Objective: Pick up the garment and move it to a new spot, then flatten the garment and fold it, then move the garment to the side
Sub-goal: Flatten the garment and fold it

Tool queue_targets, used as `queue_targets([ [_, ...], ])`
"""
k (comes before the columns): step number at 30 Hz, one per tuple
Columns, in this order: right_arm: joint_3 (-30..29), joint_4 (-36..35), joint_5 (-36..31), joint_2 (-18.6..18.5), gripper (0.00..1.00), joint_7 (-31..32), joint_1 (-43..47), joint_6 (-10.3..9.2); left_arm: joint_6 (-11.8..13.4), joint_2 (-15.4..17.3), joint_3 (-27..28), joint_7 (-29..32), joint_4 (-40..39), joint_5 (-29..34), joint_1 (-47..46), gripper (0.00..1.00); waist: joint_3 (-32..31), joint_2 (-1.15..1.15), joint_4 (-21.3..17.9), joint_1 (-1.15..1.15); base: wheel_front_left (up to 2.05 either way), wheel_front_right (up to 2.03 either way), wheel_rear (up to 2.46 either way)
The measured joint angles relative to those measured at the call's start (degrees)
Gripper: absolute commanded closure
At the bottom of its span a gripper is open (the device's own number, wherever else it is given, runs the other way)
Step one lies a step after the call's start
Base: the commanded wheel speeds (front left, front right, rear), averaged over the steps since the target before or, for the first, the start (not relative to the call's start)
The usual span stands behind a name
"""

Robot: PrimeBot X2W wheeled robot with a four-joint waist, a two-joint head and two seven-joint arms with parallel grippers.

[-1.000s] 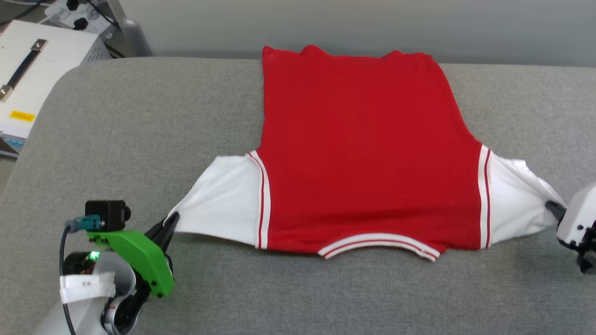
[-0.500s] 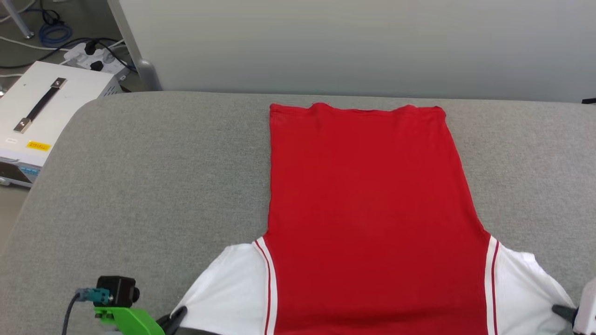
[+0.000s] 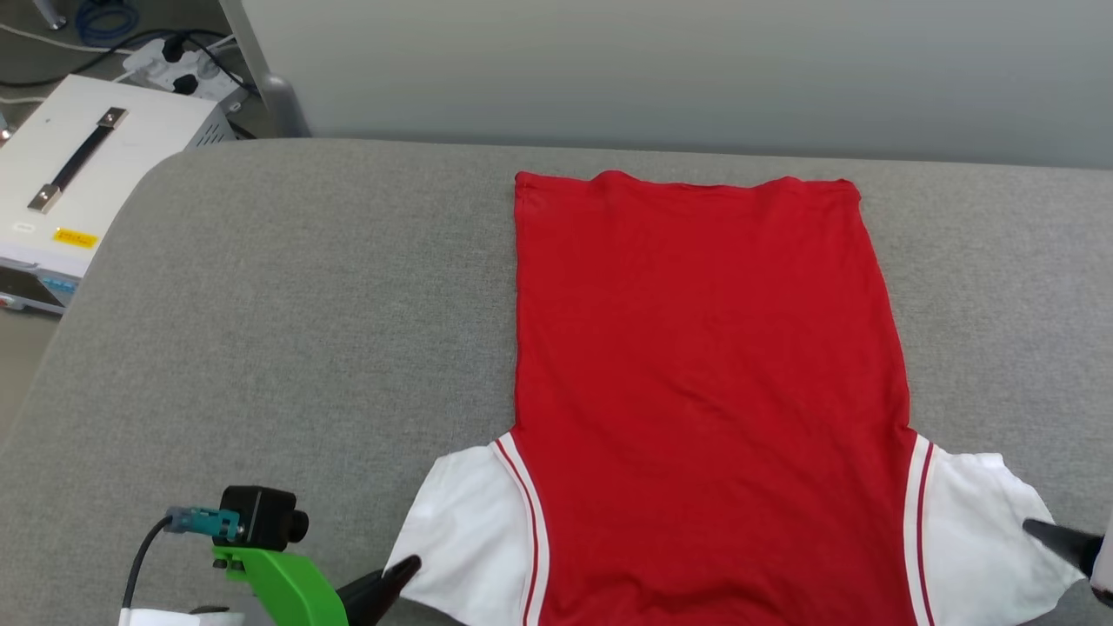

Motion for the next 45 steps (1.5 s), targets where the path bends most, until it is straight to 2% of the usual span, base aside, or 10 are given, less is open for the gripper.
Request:
queue_targets([
  [7,-0.23,-8.93,0.57,0.2,0.0,6.44,-9.18,0.0,3.88,0.91,0.4,0.87,-10.38,2.57,-1.88,1.0,4.84,0.0,1.28,0.0,0.0,0.0,0.0],
  [13,0.62,-11.27,-1.64,-1.03,0.0,12.54,-21.41,0.0,5.28,1.66,-1.33,2.65,-17.2,5.55,-3.21,1.0,10.51,0.0,3.12,0.01,0.0,0.0,0.0],
  [18,-0.35,-7.49,-3.89,-1.16,0.0,16.75,-33.3,0.0,5.28,0.7,-2.55,3.12,-19.87,6.55,-5.7,1.0,15.45,0.0,5.48,0.01,0.0,0.0,0.0],
  [25,0.21,0.98,-10.6,-4.99,0.0,19.53,-44.83,0.0,5.24,-1.33,-4.65,2.78,-19.81,9.64,-8.29,1.0,21.95,0.0,10.0,0.01,0.0,0.0,0.0],
  [30,0.87,5.09,-14.52,-7.56,0.0,19.54,-52.05,0.0,3.76,-3.27,-6.1,2.15,-19.04,10.05,-10.26,1.0,25.99,0.0,13.26,0.01,0.0,0.0,0.0],
  [35,0.81,8.77,-16.78,-8.77,0.0,18.81,-55.11,0.0,2.49,-5.16,-7.16,1.24,-17.73,10.73,-11.47,1.0,29.05,0.0,16.31,0.02,0.0,0.0,0.0],
  [44,0.25,12.34,-19.71,-11.59,0.0,16.97,-57.47,0.0,1.26,-6.25,-7.7,0.24,-15.79,11.09,-12.23,1.0,32.84,0.0,20.54,0.02,0.0,0.0,0.0],
  [45,0.3,12.54,-19.71,-11.61,0.2,17.03,-57.46,0.0,1.25,-6.3,-7.72,0.24,-15.68,11.09,-12.24,1.0,33.05,0.0,20.76,0.01,0.0,0.0,0.0],
])
